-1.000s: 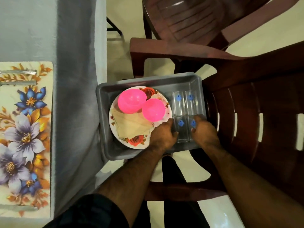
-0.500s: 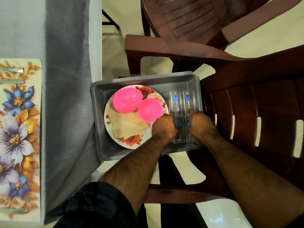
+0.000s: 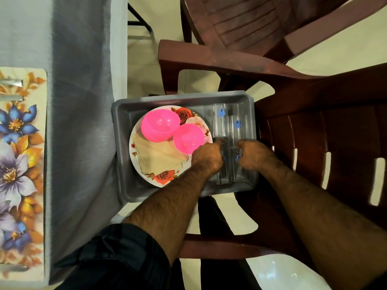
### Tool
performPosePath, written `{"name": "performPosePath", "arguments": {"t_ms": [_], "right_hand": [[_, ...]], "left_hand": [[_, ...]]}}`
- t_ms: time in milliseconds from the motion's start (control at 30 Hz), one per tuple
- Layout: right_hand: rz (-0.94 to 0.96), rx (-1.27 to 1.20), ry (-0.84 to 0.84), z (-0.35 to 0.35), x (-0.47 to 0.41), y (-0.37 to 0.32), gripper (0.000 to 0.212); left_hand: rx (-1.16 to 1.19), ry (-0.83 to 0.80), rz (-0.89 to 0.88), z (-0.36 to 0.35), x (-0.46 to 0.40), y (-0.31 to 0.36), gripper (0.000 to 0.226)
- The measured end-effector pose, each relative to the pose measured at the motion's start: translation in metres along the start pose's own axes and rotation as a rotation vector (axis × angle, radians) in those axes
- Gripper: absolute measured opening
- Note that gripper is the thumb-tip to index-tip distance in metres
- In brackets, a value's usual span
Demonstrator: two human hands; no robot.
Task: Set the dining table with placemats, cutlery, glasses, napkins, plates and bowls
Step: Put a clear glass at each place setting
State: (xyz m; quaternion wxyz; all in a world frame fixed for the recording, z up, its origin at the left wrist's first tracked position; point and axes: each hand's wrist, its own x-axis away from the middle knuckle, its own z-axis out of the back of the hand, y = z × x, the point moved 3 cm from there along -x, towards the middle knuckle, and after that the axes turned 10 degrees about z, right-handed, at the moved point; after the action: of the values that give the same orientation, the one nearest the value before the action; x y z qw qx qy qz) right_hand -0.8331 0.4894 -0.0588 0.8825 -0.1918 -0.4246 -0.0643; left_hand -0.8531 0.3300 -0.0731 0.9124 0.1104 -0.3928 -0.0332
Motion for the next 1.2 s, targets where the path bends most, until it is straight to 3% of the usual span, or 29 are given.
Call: {"name": "performPosePath", "arguments": {"t_ms": [200,333,567,700,767,833,933,1200], "right_hand": [[0.019,-0.001,-0.072,0.004,0.0,0.004,0.055],[0.085,0.043,-0.004,0.011,0.003,-0.003,0.057],[0.028,0.304,0.002,0.007,0.004,-0.021,0.089],[-0.003,0.303,0.035,0.012,-0.004,-0.016,0.103],[0.057,0.284,0.15,0.02,-0.006,-0.015,0.096],[0.103,0.242,0.219,0.023,-0.003,-0.015,0.07],[0.072,0.248,0.128,0.012,0.002,-0.009,0.037],[0.007,0.229,0.024,0.009,0.011,-0.004,0.016]], "left_hand": [[0.008,0.01,-0.016,0.011,-0.003,0.012,0.034],[0.017,0.018,-0.02,0.014,-0.002,0.015,0.02],[-0.083,-0.017,-0.016,0.007,0.003,0.007,0.018],[-0.133,-0.023,-0.03,0.003,0.003,-0.001,0.028],[-0.124,-0.028,-0.02,0.002,0.002,-0.003,0.03],[-0.098,-0.033,-0.011,0.001,0.002,-0.004,0.027],[-0.06,-0.02,0.004,0.003,0.003,-0.005,0.025],[0.263,-0.031,0.151,0.008,0.013,-0.015,0.005]]}}
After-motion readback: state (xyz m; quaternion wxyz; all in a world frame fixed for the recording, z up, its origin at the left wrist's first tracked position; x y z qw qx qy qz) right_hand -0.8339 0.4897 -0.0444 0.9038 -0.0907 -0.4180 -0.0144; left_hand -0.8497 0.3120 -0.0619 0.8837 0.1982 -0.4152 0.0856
